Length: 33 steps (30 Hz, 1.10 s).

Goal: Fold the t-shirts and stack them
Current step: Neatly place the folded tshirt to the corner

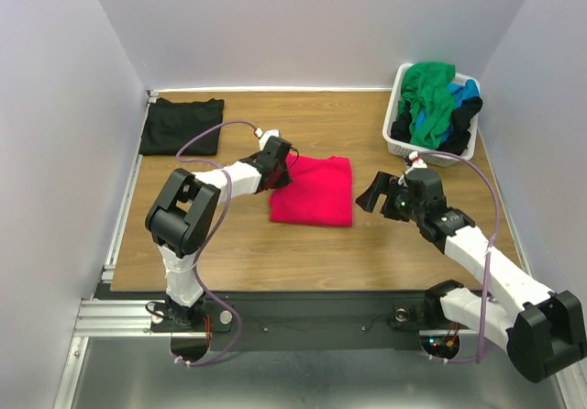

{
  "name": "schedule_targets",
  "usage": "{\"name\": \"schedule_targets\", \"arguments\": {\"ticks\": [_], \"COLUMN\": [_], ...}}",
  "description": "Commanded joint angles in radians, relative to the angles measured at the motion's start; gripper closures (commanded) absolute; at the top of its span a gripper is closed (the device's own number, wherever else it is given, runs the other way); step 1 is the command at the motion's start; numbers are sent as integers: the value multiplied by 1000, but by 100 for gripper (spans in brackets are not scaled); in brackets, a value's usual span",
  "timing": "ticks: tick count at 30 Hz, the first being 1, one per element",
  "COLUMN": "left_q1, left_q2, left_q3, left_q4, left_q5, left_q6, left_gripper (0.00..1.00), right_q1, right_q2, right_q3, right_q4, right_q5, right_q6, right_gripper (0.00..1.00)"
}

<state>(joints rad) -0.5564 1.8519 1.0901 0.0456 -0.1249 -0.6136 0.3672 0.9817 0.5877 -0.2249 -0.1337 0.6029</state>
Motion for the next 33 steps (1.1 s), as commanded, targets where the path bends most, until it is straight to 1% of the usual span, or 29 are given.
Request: {"name": "schedule_targets", "arguments": {"ticks": [1,2,3,5,6,8,9,10,12,13,15,16,17,18,20,25,29,33], "left_q1": [0,1,0,3,4,15,21,30,76,98,156,174,191,223,254,357,400,409], "left_q2": [27,32,38,52,53,50,47,46,35,29,30,33,36,39,56,119,161,191], "left_q3": [134,166,230,287,331,367,399,413,454,467,514,527,540,569,605,766,861,922], "left_q4": [-226,-278,-302,-343,-364,-374,-378,-375,-365,-359,-357,-352,-346,-336,-329,-329,-328,-345], "left_q5": [-212,-292,-338,-418,-468,-502,-531,-538,-509,-492,-457,-449,-441,-441,-441,-391,-352,-360], "left_q6": [119,173,193,241,292,342,404,434,504,570,607,667,690,716,783,853,896,917], "left_gripper": [100,100,100,100,100,100,100,100,100,100,100,100,100,100,100,100,100,100], "right_q1": [1,1,3,1,1,1,1,1,1,1,1,3,1,1,1,1,1,1], "right_q2": [-32,-35,-43,-49,-54,-69,-74,-80,-94,-98,-100,-100,-104,-106,-109,-132,-147,-150], "right_q3": [-12,-14,-14,-17,-22,-28,-38,-43,-55,-57,-57,-57,-58,-60,-60,-69,-72,-74], "right_q4": [18,18,16,16,15,13,10,10,7,7,6,4,2,2,1,-1,-2,-2], "right_q5": [43,51,55,59,65,72,84,92,114,118,128,128,155,161,172,194,218,221], "right_q6": [-8,-9,-11,-23,-28,-40,-45,-45,-48,-54,-63,-72,-74,-72,-74,-77,-80,-81], "right_gripper": [0,0,0,0,0,0,0,0,0,0,0,0,0,0,0,0,0,0]}}
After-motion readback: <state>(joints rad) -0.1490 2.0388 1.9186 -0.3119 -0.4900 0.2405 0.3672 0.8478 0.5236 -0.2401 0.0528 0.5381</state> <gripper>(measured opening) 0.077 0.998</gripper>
